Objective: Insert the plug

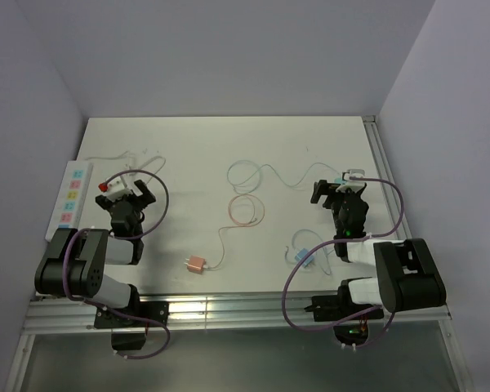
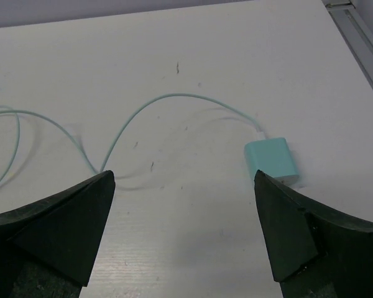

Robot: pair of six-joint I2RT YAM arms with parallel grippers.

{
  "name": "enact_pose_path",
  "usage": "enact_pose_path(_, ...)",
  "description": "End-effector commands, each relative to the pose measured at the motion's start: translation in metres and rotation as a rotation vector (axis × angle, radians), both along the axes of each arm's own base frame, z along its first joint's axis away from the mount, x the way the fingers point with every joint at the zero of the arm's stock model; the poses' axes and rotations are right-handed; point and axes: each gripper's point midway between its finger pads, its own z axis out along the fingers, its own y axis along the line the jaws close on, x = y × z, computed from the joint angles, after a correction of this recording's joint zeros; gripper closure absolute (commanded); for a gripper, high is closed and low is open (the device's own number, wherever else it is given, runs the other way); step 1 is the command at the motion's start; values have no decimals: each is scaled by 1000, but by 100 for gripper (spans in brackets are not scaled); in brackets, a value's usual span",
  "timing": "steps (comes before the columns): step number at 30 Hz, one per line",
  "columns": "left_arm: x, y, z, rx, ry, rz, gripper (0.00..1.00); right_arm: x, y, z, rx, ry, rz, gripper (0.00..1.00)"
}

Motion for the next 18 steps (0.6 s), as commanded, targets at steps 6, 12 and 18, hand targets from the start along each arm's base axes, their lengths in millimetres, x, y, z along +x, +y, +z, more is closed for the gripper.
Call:
enact_pose_path(6,5,11,32,27,-105,51,1,11,-11,31,-11,-101,-59,0)
enact_pose_path(12,7,1,69,8,-34,82,1,7,-9,50,-53,-138,-67,0)
enact_pose_path(18,-23,-39,134,-292,-98,-62,1,-10,-16,76,63,8,-333,0)
